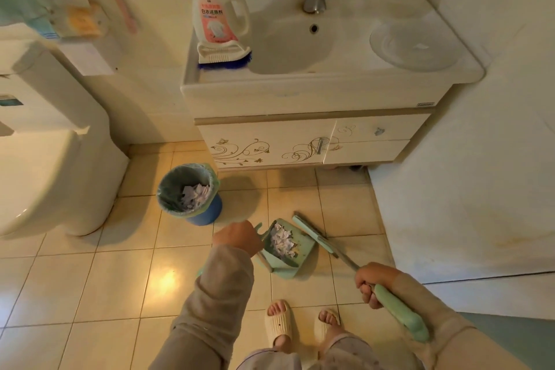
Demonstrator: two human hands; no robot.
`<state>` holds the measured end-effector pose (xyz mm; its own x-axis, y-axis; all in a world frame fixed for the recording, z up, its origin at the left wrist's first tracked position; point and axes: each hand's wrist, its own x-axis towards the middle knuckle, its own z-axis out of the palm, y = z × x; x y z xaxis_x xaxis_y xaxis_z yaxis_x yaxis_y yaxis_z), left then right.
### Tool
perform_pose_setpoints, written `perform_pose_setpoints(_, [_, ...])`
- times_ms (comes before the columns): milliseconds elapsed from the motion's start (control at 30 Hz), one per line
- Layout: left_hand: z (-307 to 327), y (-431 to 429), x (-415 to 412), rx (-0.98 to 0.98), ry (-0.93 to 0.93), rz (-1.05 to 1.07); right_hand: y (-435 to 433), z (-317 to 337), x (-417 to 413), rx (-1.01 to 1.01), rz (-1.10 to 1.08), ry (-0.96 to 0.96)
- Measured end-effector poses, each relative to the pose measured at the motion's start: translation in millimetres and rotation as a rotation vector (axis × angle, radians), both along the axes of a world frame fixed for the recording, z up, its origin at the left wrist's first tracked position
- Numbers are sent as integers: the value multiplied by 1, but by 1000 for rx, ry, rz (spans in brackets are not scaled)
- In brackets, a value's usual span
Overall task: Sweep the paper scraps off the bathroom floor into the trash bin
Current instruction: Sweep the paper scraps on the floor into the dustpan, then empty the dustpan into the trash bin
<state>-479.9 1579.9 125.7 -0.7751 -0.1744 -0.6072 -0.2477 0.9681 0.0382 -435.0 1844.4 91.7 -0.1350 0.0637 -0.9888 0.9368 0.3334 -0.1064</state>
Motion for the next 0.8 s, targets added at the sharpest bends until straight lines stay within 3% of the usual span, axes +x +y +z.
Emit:
perform_pose_setpoints(133, [2,-6,18,38,-82,102,2,-1,7,-44,-64,48])
perform_pose_setpoints(333, [2,-18,63,169,-182,422,10,8,10,-176,-145,142])
perform_pose_setpoints(467, [-3,-3,115,-39,-37,384,15,22,11,-204,-78,57])
perform_pose_setpoints(600, [-12,14,158,-92,42,388,10,41,26,-237,-47,20])
perform_pose_setpoints(800, [-16,35,198,-69,99,466,14,59,51,-237,144,284])
